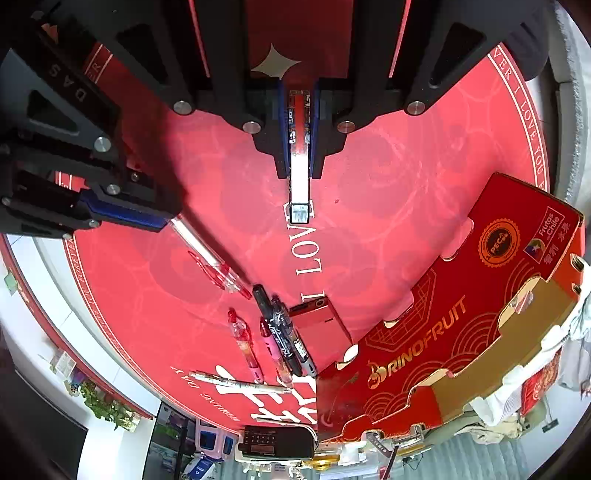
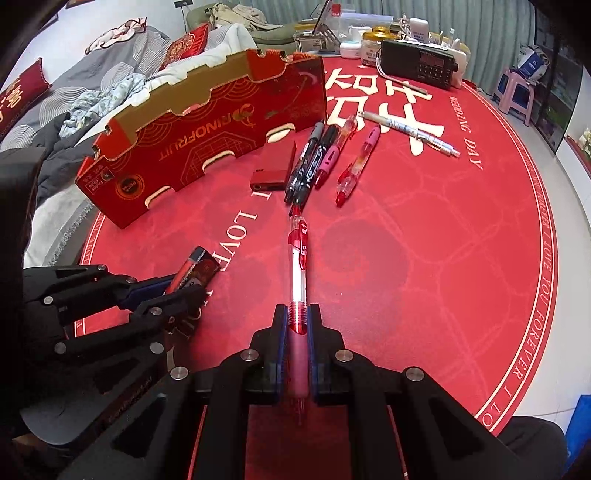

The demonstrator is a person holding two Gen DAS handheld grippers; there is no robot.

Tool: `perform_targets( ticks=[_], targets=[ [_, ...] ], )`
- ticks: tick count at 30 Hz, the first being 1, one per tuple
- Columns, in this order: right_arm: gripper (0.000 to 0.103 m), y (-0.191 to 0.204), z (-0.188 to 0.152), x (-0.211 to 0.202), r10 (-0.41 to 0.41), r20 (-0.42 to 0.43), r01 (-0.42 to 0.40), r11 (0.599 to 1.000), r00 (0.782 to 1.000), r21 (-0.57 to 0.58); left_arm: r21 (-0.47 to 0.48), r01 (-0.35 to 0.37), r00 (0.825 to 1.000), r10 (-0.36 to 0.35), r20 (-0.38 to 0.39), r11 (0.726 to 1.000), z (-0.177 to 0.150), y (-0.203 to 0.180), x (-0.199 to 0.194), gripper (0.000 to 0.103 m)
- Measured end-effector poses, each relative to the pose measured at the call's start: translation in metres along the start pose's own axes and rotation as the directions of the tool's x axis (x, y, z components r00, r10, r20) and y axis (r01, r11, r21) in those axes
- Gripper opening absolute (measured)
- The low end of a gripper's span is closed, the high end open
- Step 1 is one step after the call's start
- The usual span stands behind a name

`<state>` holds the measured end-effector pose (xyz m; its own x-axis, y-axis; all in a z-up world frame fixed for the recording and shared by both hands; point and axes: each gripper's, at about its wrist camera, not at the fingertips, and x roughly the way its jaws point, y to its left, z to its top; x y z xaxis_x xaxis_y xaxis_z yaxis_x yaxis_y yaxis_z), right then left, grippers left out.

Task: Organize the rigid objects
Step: 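Lift and carry the red box and red pen toward the cardboard box with both grippers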

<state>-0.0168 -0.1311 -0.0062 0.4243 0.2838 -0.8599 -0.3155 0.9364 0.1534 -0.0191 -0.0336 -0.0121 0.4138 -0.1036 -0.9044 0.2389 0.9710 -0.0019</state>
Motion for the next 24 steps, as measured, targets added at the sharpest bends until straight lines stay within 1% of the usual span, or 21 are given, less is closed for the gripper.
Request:
perform_targets(
  ticks=[8,13,15,16,18,20,22,24],
  targets=[
    [0.011,-0.002,-0.003,0.008,-0.009,-0.032,0.009,1.000,0.999,0.003,-0.007,0.015,1.000,-0.014,0.013,1.000,-0.001,0.002,0.000,0.010],
    [0.011,0.002,-0.002,0.008,-0.034,-0.041,0.033,0.999,0.999,-0.027,-0.009,0.018,1.000,-0.017,0.014,1.000,-0.002,0.003,0.000,0.010],
    [0.011,0.010,0.002,0.011,-0.069,-0.078,0.062,0.994,0.995,-0.093,-0.013,0.021,1.000,-0.020,0.013,1.000,-0.002,0.003,-0.001,0.010],
    [0.011,0.012,0.005,0.013,-0.079,-0.103,0.068,0.992,0.992,-0.107,-0.017,0.024,1.000,-0.024,0.012,1.000,-0.001,0.004,-0.001,0.010],
    [0.011,0.012,0.013,0.016,-0.077,-0.158,0.059,0.991,0.984,-0.116,-0.029,0.033,0.999,-0.033,0.012,0.999,-0.001,0.006,-0.001,0.010],
    [0.011,0.012,0.020,0.020,-0.077,-0.190,0.053,0.991,0.979,-0.124,-0.043,0.047,0.999,-0.046,0.015,0.998,-0.001,0.008,-0.001,0.010],
    [0.011,0.019,0.026,0.024,-0.102,-0.204,0.066,0.982,0.974,-0.177,-0.058,0.065,0.998,-0.064,0.019,0.996,-0.002,0.011,-0.002,0.010],
    [0.011,0.024,0.027,0.026,-0.113,-0.201,0.069,0.974,0.973,-0.217,-0.063,0.076,0.997,-0.075,0.021,0.995,-0.003,0.013,-0.002,0.010]
  ],
)
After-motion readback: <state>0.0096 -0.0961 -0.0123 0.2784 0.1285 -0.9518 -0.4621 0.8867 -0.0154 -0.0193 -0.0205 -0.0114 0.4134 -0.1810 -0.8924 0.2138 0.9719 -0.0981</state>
